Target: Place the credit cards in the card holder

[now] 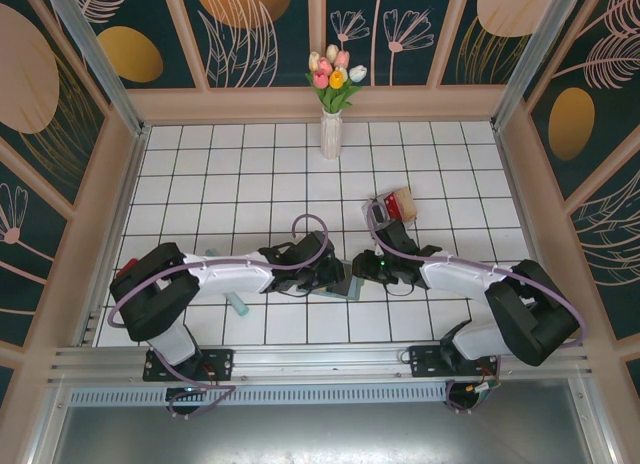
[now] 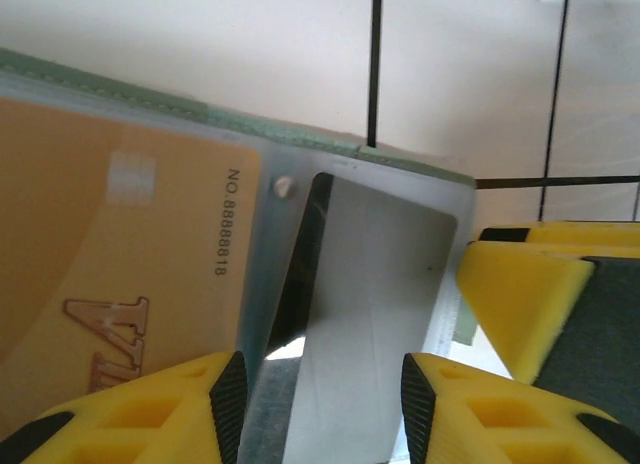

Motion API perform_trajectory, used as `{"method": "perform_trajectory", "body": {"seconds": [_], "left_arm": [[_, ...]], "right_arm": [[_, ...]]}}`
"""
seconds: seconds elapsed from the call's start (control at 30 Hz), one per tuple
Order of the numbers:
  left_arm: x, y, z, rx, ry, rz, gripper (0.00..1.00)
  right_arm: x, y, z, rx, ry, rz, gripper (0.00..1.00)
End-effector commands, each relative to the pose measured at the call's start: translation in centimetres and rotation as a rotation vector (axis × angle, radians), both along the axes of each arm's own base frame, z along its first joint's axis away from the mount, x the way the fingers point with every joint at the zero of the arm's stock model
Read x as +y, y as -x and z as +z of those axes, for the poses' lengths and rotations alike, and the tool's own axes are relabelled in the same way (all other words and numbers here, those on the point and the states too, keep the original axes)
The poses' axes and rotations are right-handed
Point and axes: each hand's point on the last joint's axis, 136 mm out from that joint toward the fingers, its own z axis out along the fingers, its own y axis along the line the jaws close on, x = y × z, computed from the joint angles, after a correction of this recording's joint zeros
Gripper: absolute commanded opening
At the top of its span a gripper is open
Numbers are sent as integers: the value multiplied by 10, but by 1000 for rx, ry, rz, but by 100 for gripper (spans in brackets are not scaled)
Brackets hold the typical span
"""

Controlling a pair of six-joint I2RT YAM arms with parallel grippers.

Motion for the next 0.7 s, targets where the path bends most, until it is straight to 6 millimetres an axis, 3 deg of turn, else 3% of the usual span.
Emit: {"method": "perform_trajectory", "body": {"seconds": [0.0, 0.33, 0.37, 0.67], "left_arm": [[-5, 3, -2, 23, -12, -15, 47], [-15, 9, -3, 37, 1, -61, 40], [-15, 10, -13, 53, -14, -65, 39], [-28, 9, -4, 44, 47, -83, 30]], "right_arm": [[-1, 1, 2, -8, 2, -9, 36], [-3, 3, -1, -4, 7, -13, 36], [-2, 3, -2, -2, 6, -12, 36], [-1, 3, -2, -1, 0, -7, 36]]}}
